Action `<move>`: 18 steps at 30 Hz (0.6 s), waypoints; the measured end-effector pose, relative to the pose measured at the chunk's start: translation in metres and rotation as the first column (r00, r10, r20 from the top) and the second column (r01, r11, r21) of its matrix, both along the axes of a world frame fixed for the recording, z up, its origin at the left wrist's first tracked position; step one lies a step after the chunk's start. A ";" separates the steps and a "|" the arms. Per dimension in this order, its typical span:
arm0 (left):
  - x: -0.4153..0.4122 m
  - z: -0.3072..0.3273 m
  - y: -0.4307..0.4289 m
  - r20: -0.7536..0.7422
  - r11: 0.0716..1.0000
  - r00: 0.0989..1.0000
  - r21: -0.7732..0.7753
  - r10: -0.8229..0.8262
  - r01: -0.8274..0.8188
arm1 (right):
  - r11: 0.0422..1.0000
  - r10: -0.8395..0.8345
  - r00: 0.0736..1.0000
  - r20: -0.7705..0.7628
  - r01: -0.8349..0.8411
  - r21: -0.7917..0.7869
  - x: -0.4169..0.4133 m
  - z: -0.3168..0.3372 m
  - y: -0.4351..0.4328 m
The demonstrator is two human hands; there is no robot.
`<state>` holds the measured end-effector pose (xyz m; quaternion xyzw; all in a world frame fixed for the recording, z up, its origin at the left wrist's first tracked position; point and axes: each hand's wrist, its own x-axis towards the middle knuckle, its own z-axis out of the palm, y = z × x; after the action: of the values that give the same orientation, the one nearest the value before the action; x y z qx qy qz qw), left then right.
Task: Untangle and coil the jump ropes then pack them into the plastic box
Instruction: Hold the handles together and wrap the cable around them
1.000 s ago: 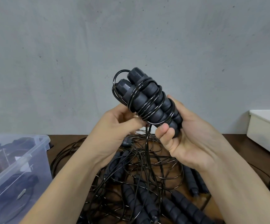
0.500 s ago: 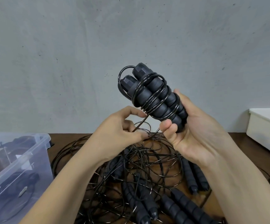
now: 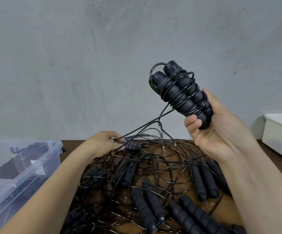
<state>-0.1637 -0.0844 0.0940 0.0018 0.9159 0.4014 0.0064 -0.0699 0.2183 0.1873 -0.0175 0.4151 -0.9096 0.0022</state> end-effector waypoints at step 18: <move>0.030 0.039 -0.012 0.066 0.965 0.967 0.107 -0.247 0.239 | 0.981 -0.163 0.978 -0.129 0.147 -0.123 -0.004 0.019 0.054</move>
<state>-0.1334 -0.0969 0.1327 0.0985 0.8869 0.4419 0.0918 -0.0742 0.2726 0.2058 -0.0480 0.3623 -0.9256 -0.0986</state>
